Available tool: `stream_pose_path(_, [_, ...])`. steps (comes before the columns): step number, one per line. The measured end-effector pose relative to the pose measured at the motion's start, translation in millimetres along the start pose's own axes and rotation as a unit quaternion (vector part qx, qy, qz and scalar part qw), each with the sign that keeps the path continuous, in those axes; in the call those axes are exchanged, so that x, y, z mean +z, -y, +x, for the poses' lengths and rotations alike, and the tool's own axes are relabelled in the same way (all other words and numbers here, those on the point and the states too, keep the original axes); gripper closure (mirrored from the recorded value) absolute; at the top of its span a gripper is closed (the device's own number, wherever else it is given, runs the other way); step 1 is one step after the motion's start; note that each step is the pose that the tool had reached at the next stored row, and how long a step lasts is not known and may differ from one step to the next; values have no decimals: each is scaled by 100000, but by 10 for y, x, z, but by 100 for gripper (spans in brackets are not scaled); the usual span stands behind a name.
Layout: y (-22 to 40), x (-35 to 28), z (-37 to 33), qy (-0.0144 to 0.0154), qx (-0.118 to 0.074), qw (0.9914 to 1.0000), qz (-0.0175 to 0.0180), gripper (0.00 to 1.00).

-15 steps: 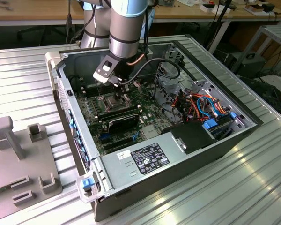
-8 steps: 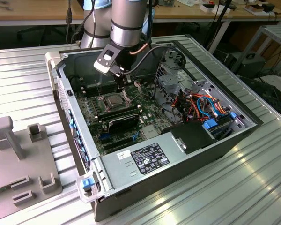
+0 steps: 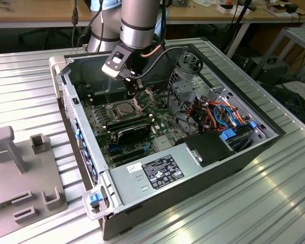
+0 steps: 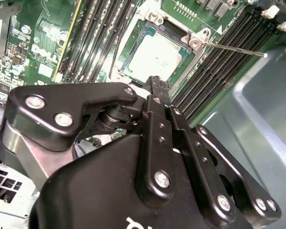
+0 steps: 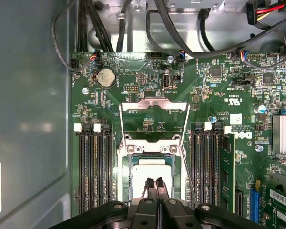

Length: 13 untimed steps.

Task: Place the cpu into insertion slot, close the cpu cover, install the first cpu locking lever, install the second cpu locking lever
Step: 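Close the cpu cover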

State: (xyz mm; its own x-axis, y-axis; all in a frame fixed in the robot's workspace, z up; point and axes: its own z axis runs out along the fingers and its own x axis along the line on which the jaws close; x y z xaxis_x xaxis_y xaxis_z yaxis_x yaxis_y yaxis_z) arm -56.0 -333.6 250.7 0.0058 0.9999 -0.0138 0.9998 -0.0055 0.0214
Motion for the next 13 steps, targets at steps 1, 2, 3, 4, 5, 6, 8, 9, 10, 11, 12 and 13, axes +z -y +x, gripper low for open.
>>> stream_pose_path(1, [-16, 0, 0, 4, 7, 100000, 3, 89])
stream_pose_path(2, [-42, 2, 1, -6, 6, 100000, -2, 89])
stream_pose_path(3, [-75, 4, 1, -6, 5, 100000, -1, 89])
stream_pose_path(4, [-111, 7, 1, -4, -4, 100000, -3, 89])
stream_pose_path(5, [-164, 11, 1, -5, 3, 100000, -3, 89])
stream_pose_path(6, [-206, 14, 2, -7, 8, 100000, -3, 89])
stream_pose_path(8, [-293, 17, 2, -4, 5, 100000, -6, 89])
stream_pose_path(9, [-322, 17, 1, 0, -8, 100000, 2, 89])
stream_pose_path(10, [-329, 14, 2, -2, -5, 100000, 2, 89])
stream_pose_path(11, [-334, 2, 2, 2, -3, 100000, -2, 89])
stream_pose_path(12, [-339, -24, 2, -5, -1, 100000, -1, 89])
stream_pose_path(13, [-343, -44, 2, -5, 1, 100000, -3, 89])
